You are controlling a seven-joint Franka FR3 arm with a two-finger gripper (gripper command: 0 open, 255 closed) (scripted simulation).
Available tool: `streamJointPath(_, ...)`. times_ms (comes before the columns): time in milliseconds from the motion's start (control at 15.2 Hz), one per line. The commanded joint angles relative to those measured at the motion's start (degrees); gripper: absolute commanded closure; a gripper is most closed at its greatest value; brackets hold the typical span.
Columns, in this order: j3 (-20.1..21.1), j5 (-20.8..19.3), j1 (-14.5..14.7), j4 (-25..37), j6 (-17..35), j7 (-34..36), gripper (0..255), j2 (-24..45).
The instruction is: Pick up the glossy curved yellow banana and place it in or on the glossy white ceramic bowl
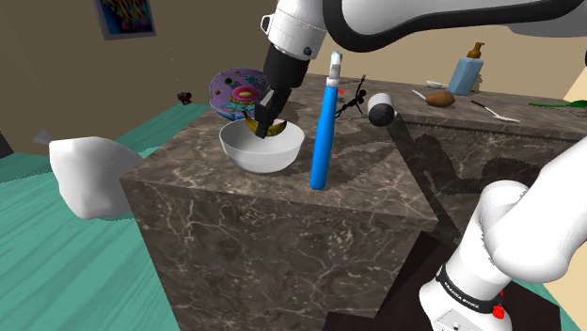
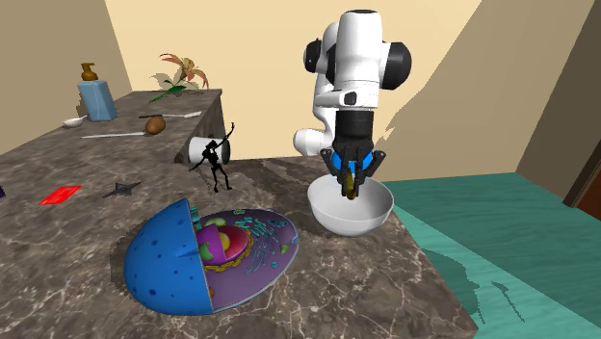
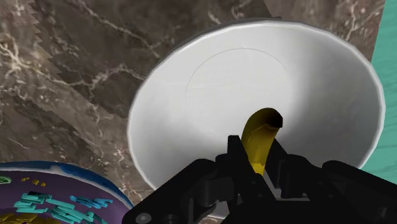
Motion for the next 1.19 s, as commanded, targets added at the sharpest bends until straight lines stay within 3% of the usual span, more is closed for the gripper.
streamJointPath(0, 0.0, 0.0, 0.0, 0.0, 0.01, 0.0, 0, 0.0)
streamJointPath(330, 0.0, 0.0, 0.0, 0.0, 0.01, 0.0, 0, 0.0)
streamJointPath(594, -0.61, 0.29, -0.01, 5.4, -7.09, -0.25, 0, -1.72)
streamJointPath(1122, -0.61, 0.29, -0.01, 5.4, -7.09, -0.25, 0, -1.72)
